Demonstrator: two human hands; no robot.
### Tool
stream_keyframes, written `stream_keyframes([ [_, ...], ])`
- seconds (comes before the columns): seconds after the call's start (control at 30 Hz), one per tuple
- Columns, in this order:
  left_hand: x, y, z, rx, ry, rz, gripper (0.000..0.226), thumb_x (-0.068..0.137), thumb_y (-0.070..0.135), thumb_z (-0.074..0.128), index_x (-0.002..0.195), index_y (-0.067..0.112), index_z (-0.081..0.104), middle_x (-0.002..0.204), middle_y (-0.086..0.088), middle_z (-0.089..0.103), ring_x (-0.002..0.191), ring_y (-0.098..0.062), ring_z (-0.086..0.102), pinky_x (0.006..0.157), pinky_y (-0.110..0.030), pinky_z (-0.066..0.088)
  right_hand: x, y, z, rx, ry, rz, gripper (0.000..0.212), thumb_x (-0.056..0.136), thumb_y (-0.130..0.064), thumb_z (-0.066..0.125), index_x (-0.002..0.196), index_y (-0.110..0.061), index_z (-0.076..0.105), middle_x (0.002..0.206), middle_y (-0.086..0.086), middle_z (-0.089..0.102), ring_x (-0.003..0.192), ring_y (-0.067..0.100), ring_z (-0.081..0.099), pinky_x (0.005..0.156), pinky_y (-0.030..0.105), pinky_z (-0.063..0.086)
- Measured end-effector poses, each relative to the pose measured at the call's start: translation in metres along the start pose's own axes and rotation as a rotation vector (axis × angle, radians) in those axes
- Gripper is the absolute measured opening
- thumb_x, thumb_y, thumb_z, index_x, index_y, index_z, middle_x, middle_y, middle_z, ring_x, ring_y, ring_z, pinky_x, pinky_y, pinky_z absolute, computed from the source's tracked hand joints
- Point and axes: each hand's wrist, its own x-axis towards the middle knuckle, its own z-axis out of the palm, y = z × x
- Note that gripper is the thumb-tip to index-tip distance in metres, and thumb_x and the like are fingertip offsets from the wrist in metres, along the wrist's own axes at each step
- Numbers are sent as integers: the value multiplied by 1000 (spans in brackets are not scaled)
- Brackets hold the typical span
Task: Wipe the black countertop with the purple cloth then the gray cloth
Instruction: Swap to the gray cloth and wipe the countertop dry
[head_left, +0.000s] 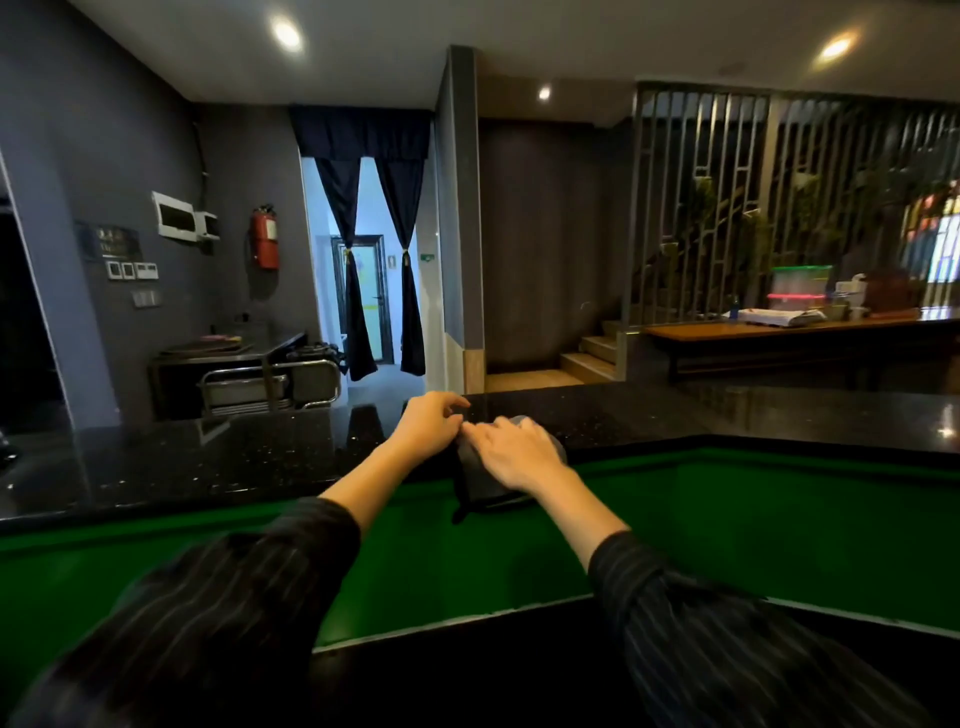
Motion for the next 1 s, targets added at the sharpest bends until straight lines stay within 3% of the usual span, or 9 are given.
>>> stream_keyframes([
  [0.13, -1, -49, -12, 353, -103, 188, 43, 94, 43, 48, 130, 21, 57, 128, -3, 61, 123, -20, 51, 106, -38, 38, 44, 15, -1, 33, -113, 14, 51, 99, -56, 24, 137, -27, 41, 152, 8, 33, 141, 35, 27, 111, 52, 21],
  [0.2, -1, -74, -18, 447, -120, 188, 69, 87, 71, 25, 131, 28, 55, 130, 2, 59, 125, -17, 49, 106, -44, 37, 68, 16, 2, -19, -230, 43, 61, 97, -61, 20, 151, -32, 25, 162, 3, 17, 148, 33, 13, 116, 53, 10],
  [0.27, -1, -88, -15, 360, -127, 201, 87, 80, 79, 12, 127, 24, 59, 128, 2, 63, 121, -15, 55, 105, -37, 40, 92, 12, 3, -59, -297, 81, 66, 95, -66, 16, 154, -37, 9, 164, 0, 3, 150, 33, 1, 117, 55, 1],
  [0.33, 1, -90, -11, 324, -112, 194, 71, 89, 67, 24, 127, 20, 61, 128, 1, 63, 119, -14, 56, 103, -30, 40, 113, 7, 7, -71, -290, 108, 71, 92, -71, 15, 154, -38, 7, 164, 0, 1, 150, 34, -2, 117, 56, -1],
  [0.43, 4, -91, -6, 376, -63, 169, 41, 98, 40, 39, 128, 20, 59, 132, 0, 61, 122, -16, 55, 103, -31, 40, 131, -10, 15, -66, -296, 107, 76, 89, -75, 16, 154, -37, 9, 164, 1, 2, 150, 35, -2, 117, 56, -2],
  [0.6, 7, -102, -14, 278, -107, 53, 37, 98, 30, 43, 131, 22, 57, 134, -3, 59, 124, -20, 54, 106, -33, 40, 117, -17, 17, -73, -326, -112, 65, 96, -65, 15, 154, -38, 6, 164, 0, 2, 150, 33, -1, 117, 57, 1],
  [0.7, 3, -109, -19, 266, -263, 70, 41, 101, 33, 39, 142, 28, 43, 150, 3, 40, 140, -15, 34, 117, -30, 22, 102, 15, 12, -64, -324, -177, 62, 97, -64, 14, 153, -41, 5, 164, -4, 2, 151, 28, 0, 118, 56, 2],
  [0.8, 1, -112, -15, 319, -334, 83, 48, 101, 41, 31, 148, 32, 27, 157, 7, 23, 146, -10, 16, 120, -28, 10, 114, 51, 1, -40, -318, -41, 64, 95, -66, 13, 153, -41, 5, 164, -4, 1, 151, 28, -1, 117, 56, 1],
  [1.0, 3, -112, -10, 404, -241, 116, 48, 100, 45, 27, 146, 35, 32, 155, 9, 30, 144, -10, 25, 119, -33, 20, 155, 27, 14, -126, -239, 201, 74, 93, -71, 15, 155, -32, 9, 164, 6, 2, 149, 38, 1, 117, 56, 3],
])
